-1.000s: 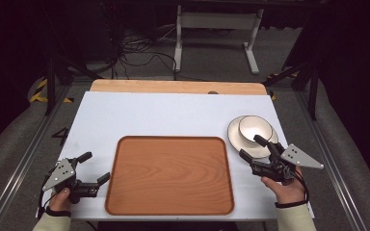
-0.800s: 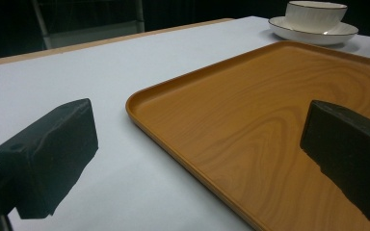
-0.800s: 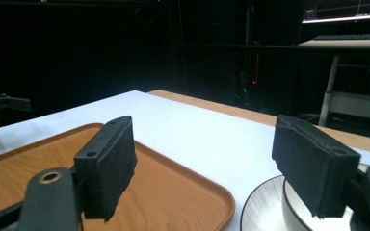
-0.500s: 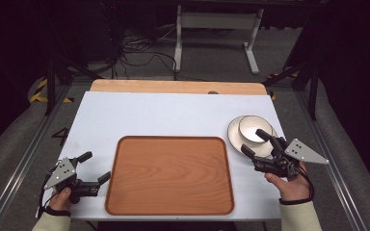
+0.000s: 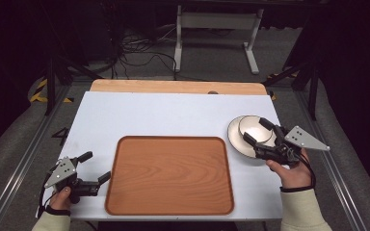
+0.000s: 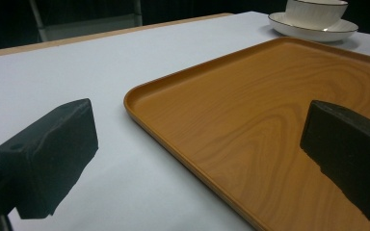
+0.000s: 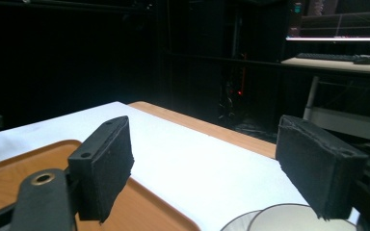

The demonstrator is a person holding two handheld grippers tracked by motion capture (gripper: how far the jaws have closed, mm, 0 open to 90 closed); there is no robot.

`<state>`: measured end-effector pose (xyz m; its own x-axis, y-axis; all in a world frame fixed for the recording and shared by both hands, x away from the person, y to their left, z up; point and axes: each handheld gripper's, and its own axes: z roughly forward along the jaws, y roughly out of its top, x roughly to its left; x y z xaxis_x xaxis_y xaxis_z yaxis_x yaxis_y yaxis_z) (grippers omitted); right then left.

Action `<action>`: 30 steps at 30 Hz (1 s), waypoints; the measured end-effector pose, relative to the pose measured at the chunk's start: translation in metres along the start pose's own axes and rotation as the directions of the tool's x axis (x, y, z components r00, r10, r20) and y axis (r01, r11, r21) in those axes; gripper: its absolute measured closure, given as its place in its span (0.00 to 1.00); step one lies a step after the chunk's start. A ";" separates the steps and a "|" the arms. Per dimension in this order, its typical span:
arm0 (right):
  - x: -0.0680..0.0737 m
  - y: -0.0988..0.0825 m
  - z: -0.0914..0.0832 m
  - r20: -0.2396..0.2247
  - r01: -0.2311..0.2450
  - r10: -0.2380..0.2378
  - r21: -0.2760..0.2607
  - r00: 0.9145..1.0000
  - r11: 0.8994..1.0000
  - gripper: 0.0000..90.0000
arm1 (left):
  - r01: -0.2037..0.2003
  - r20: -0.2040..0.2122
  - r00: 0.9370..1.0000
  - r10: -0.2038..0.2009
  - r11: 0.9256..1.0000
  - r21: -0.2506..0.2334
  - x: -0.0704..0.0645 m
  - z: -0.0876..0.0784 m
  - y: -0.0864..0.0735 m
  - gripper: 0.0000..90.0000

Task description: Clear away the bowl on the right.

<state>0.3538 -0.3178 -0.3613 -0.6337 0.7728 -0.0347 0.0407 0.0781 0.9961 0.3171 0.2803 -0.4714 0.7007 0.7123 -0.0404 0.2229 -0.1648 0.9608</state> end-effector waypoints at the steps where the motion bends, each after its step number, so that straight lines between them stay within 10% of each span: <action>1: -0.003 0.001 0.002 0.005 0.005 -0.005 0.010 1.000 1.000 0.23 | 0.000 0.000 1.000 0.000 1.000 0.000 0.000 0.000 0.000 0.00; 30: -0.067 0.011 0.027 0.120 0.007 -0.019 0.101 0.993 0.995 0.25 | -0.002 0.002 1.000 0.002 1.000 0.009 0.000 0.000 0.000 0.00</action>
<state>0.4172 -0.3519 -0.3505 -0.5373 0.8410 -0.0629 0.1142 0.1465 0.9826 0.3175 0.2806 -0.4710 0.7025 0.7107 -0.0387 0.2272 -0.1724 0.9585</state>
